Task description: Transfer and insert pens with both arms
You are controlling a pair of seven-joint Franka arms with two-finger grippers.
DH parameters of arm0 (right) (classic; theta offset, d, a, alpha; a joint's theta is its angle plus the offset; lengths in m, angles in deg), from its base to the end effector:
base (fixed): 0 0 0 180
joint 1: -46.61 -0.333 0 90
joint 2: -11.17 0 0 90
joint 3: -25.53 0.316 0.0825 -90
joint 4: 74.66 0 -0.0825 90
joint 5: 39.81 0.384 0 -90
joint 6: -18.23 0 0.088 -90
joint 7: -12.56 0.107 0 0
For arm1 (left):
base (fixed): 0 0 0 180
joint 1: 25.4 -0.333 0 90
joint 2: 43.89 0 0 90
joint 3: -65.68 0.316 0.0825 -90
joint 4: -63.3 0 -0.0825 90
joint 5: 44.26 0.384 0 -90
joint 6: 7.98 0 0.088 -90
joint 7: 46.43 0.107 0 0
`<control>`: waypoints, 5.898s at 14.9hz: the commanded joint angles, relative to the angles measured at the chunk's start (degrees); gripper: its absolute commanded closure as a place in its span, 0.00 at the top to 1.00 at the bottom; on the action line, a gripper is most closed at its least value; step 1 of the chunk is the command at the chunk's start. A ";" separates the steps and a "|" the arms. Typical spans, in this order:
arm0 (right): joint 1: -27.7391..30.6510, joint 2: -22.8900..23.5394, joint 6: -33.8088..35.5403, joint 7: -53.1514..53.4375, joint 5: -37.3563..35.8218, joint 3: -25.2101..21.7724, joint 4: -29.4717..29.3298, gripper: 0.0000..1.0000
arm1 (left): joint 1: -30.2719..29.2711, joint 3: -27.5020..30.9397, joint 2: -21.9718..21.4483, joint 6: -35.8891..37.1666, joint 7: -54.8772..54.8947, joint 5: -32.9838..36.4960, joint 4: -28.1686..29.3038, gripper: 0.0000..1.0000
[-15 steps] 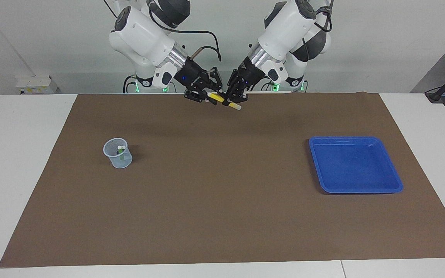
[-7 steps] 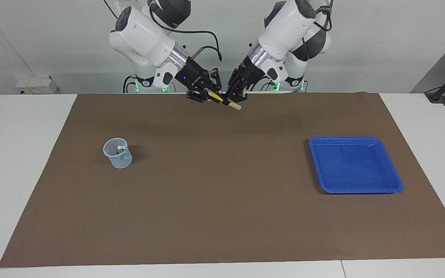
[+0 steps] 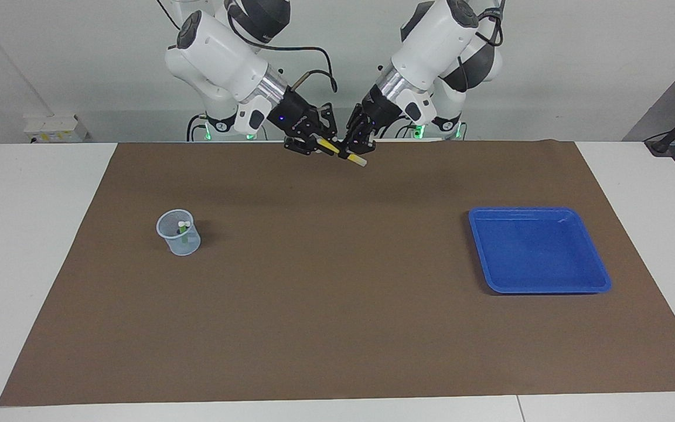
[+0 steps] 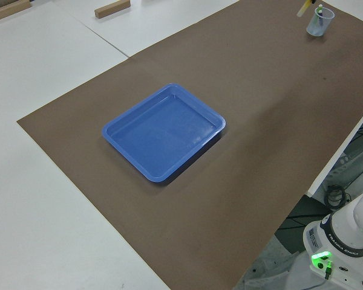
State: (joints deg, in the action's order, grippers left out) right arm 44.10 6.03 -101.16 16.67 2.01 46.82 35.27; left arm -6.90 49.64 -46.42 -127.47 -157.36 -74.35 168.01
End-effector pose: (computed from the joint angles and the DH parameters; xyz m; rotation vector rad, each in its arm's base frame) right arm 0.4990 0.2639 0.5632 -2.4567 -0.0715 -0.1013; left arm 0.4611 -0.3512 0.5812 1.9331 1.8458 -0.5090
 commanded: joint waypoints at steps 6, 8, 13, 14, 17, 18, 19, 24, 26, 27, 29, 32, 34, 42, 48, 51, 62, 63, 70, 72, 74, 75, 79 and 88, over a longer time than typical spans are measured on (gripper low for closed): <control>3.55 0.56 5.03 0.99 -18.33 -0.02 -0.77 0.00 | -13.29 0.92 -2.47 2.24 0.88 -0.15 1.99 1.00; 5.04 0.56 6.62 0.90 -24.56 -0.02 -0.77 0.00 | -18.30 0.92 -2.56 3.37 4.64 1.77 1.82 1.00; 9.96 0.13 9.96 -1.38 -39.07 -0.11 -0.33 0.00 | -30.25 0.92 -3.18 8.38 25.70 4.15 2.25 1.00; 10.93 0.04 10.23 -1.65 -41.36 -0.11 -0.15 0.00 | -33.06 0.92 -3.61 8.65 31.41 4.68 2.43 1.00; 14.61 -0.05 10.75 -5.07 -44.89 -0.20 0.20 0.00 | -37.30 0.92 -4.58 9.53 46.80 9.32 4.19 1.00; 16.02 -0.14 10.93 -6.38 -45.86 -0.20 0.37 0.00 | -37.83 0.92 -4.76 10.40 51.72 11.43 4.28 1.00; 17.34 -0.23 11.11 -8.05 -46.39 -0.20 0.81 0.00 | -38.18 0.92 -4.76 11.37 55.34 13.02 4.28 1.00; 22.18 -1.20 13.56 -12.45 -47.45 -0.20 2.31 0.00 | -38.28 1.01 -5.02 16.82 69.22 24.62 3.75 1.00; 23.68 -2.33 14.27 -13.60 -47.80 -0.20 4.05 0.00 | -38.27 1.27 -5.37 17.97 82.20 25.16 4.01 1.00; 24.47 -3.03 14.18 -14.47 -47.80 -0.20 5.28 0.00 | -38.80 2.23 -5.29 17.88 88.10 25.25 4.01 1.00; 25.35 -3.48 13.83 -15.09 -47.80 -0.28 6.52 0.00 | -39.68 2.42 -4.41 17.45 98.31 27.52 4.28 1.00; 25.44 -3.48 13.22 -15.18 -47.80 -0.29 7.05 0.00 | -38.28 2.15 -0.47 15.78 100.02 33.41 3.14 1.00; 25.44 -3.39 12.17 -14.92 -47.80 -0.29 7.84 0.00 | -38.01 2.07 3.05 14.90 100.03 34.21 0.77 1.00; 25.62 -1.99 6.02 -14.57 -47.89 -0.29 11.09 0.00 | -22.92 12.41 2.54 13.73 98.44 34.04 0.24 1.00; 25.62 -0.76 5.39 -14.31 -47.89 -0.29 11.54 0.00 | -17.38 16.89 3.59 24.13 109.25 28.42 -5.57 1.00; 25.62 -0.49 4.26 -14.31 -47.89 -0.20 11.62 0.00 | -15.33 19.64 3.42 23.51 110.22 28.07 -5.04 1.00; 26.49 2.14 -2.60 -10.97 -47.89 -0.20 14.96 0.83 | -14.81 19.64 0.87 20.53 111.18 28.15 -2.14 1.00; 26.41 2.23 -2.52 -10.97 -47.89 -0.20 14.79 1.00 | -14.72 19.64 0.95 19.74 111.36 28.15 -1.79 1.00; 26.49 2.41 -1.64 -10.79 -47.89 -0.11 13.91 1.00 | -15.16 19.64 0.60 20.52 111.36 28.15 -1.79 1.00; 26.49 2.85 -1.29 -10.79 -47.89 -0.02 13.03 1.00 | -14.46 19.56 0.60 20.61 111.01 28.15 -1.79 1.00; 26.49 2.93 -0.67 -10.79 -47.89 -0.02 11.81 1.00 | -14.37 19.47 0.60 20.52 111.10 28.15 -1.79 1.00; 26.49 2.93 0.37 -10.79 -47.89 -0.02 10.49 1.00 | -14.37 19.47 0.60 20.43 110.84 28.15 -1.79 1.00; 26.41 3.37 3.46 -10.97 -47.89 -0.02 6.44 1.00 | -14.81 19.64 0.51 20.61 110.92 28.15 -1.87 1.00; 25.79 7.51 9.60 -11.05 -46.92 0.33 -6.03 1.00 | -14.98 19.82 -0.10 21.84 110.84 28.51 -2.49 1.00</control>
State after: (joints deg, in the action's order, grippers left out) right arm 69.46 11.60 -94.34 4.42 -44.62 46.50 33.45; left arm -22.36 68.63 -44.92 -105.16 -47.03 -45.68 164.59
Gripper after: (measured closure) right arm 0.000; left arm 0.000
